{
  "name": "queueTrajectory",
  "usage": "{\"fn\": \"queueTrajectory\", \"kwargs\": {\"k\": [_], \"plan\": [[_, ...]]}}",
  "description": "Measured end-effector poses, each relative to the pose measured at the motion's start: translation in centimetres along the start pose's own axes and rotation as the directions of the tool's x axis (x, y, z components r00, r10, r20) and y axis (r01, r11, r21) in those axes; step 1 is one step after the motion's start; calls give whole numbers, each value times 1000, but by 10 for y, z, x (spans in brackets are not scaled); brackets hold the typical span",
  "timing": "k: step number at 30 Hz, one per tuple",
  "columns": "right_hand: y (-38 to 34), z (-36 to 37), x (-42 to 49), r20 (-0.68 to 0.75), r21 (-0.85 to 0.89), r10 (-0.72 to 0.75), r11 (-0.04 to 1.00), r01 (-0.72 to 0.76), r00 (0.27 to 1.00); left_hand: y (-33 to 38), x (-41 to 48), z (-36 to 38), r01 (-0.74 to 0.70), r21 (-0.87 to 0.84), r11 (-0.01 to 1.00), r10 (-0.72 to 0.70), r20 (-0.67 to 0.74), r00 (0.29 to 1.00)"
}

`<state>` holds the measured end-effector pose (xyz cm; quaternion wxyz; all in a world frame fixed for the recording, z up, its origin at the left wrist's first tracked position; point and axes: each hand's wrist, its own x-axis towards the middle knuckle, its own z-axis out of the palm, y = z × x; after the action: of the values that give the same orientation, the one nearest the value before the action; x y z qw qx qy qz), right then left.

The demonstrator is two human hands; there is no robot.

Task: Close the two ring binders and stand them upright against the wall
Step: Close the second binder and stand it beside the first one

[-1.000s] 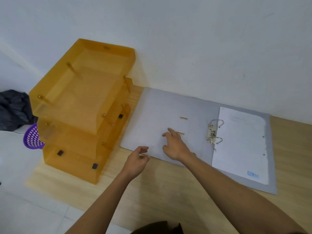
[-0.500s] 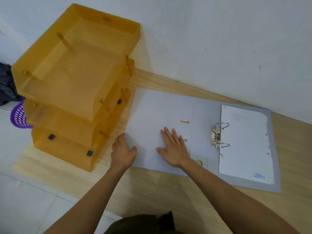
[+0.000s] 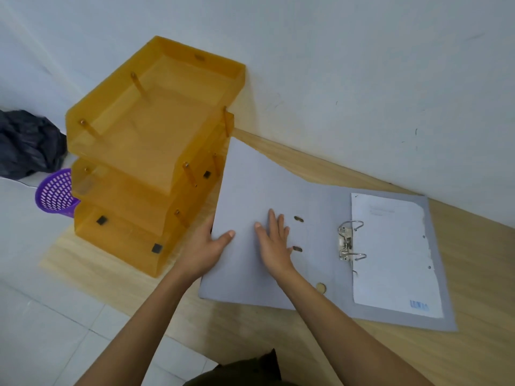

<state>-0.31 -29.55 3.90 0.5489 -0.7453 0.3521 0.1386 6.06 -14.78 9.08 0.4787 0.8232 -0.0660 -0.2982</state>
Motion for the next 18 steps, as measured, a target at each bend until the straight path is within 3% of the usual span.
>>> {"fn": "queueTrajectory", "kwargs": {"k": [6, 11, 14, 18], "plan": [[-31, -21, -37, 116, 247, -132, 964, 100, 984, 47, -20, -5, -101, -161, 982, 109, 42, 993], [-51, -64, -69, 44, 338, -270, 910, 240, 962, 80, -25, 45, 43, -451, 892, 90, 268, 959], [-51, -100, -86, -41, 373, -265, 890, 261, 963, 95, -30, 97, -43, -455, 890, 190, 283, 940], [-29, -148, -96, -209, 319, -161, 921, 223, 964, 108, -44, 158, -149, -333, 931, 259, 318, 912]]}}
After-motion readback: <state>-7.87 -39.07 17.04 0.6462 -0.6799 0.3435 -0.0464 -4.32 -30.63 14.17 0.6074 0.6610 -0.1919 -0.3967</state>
